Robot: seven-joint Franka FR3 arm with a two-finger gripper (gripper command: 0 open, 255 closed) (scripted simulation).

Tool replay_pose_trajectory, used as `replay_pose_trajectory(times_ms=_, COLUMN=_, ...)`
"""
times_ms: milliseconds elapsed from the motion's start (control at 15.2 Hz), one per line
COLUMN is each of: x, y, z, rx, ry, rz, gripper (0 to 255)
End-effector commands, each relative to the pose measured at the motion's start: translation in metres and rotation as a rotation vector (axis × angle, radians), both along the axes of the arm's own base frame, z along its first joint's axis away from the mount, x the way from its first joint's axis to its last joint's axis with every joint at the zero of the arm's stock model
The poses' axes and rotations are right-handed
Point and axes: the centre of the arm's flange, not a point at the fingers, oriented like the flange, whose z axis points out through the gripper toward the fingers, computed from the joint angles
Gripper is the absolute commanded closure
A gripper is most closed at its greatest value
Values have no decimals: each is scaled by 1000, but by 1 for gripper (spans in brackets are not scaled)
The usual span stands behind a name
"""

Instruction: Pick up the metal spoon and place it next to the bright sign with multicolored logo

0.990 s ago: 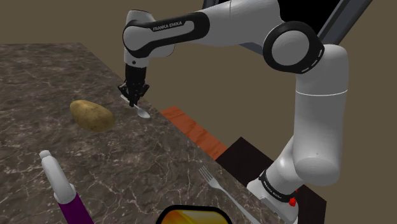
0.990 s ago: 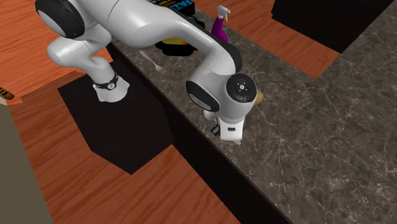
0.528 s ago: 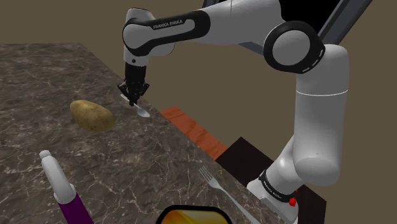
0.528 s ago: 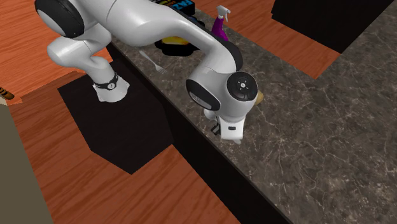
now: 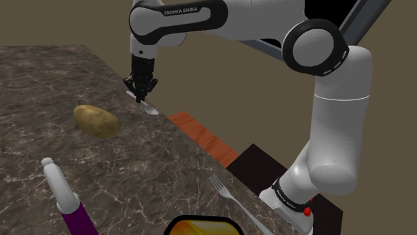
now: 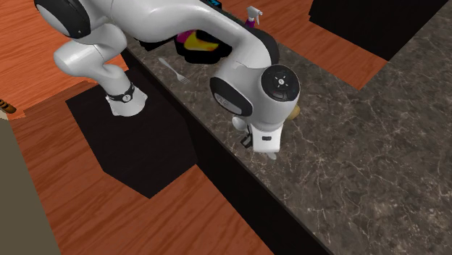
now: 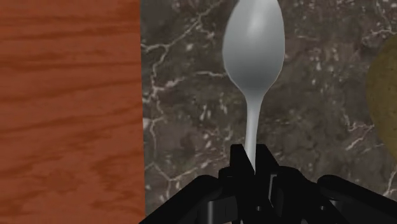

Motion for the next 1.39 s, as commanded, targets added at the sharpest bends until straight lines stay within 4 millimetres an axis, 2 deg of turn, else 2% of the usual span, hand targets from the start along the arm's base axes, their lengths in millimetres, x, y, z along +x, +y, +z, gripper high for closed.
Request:
replay_pose_trajectory(times_ms=0, x=1, y=0, z=11, rx=0, ry=0, rz=0, gripper=255)
replay_pose_trajectory(times_ms=1056, x=1, y=0, z=94, rx=0, ry=0, rz=0, gripper=255)
replay_pose_trajectory(times_ms=1320, x=-30, y=44, z=94, rx=0, ry=0, rz=0, gripper=255)
